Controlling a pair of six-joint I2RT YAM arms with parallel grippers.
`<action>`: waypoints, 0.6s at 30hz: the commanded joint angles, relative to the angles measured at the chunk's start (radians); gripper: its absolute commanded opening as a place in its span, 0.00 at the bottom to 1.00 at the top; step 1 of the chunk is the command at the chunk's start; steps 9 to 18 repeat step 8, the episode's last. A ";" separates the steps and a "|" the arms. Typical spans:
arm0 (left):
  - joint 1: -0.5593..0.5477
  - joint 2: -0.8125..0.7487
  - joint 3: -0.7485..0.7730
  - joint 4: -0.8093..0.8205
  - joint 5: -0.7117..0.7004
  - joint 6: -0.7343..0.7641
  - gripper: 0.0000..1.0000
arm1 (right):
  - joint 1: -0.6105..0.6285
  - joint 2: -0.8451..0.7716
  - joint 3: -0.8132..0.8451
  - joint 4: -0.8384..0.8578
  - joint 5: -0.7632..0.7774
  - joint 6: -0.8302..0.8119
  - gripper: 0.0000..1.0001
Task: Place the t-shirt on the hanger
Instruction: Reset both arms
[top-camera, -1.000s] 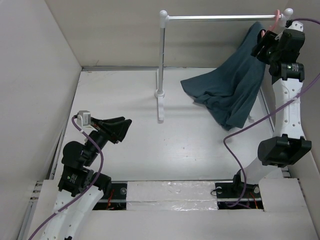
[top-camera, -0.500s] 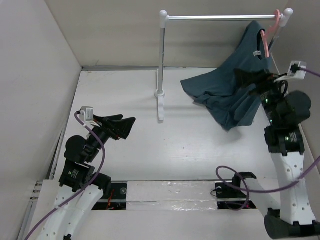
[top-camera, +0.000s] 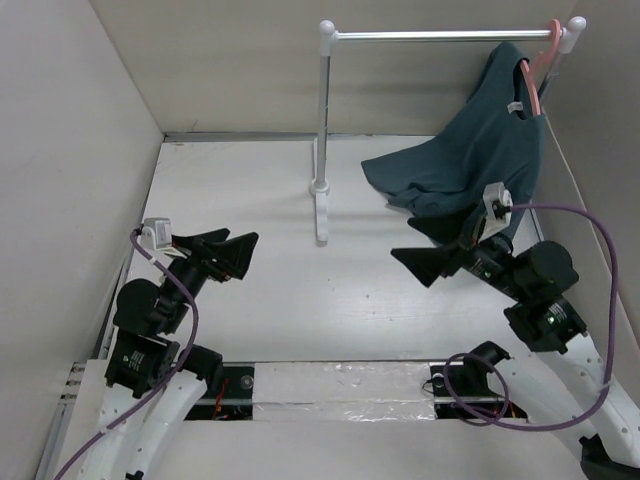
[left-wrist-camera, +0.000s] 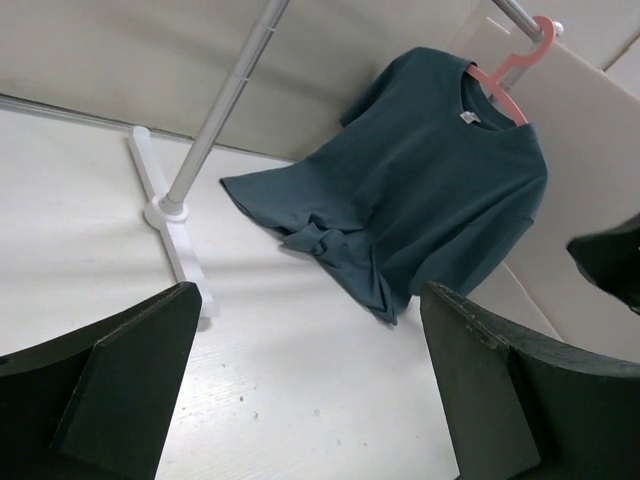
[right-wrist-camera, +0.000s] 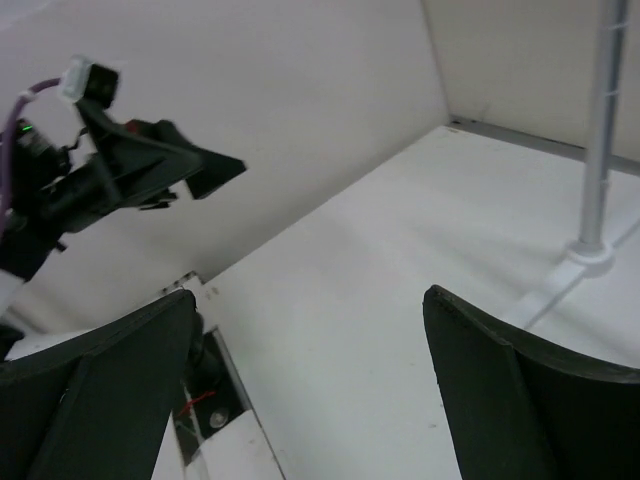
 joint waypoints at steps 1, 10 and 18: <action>-0.006 -0.032 0.044 -0.029 -0.049 0.043 0.89 | 0.076 -0.067 -0.041 0.028 0.000 -0.051 1.00; -0.006 -0.040 0.030 -0.068 -0.038 0.035 0.88 | 0.206 -0.088 -0.006 -0.090 0.232 -0.120 1.00; -0.006 -0.040 0.030 -0.068 -0.038 0.035 0.88 | 0.206 -0.088 -0.006 -0.090 0.232 -0.120 1.00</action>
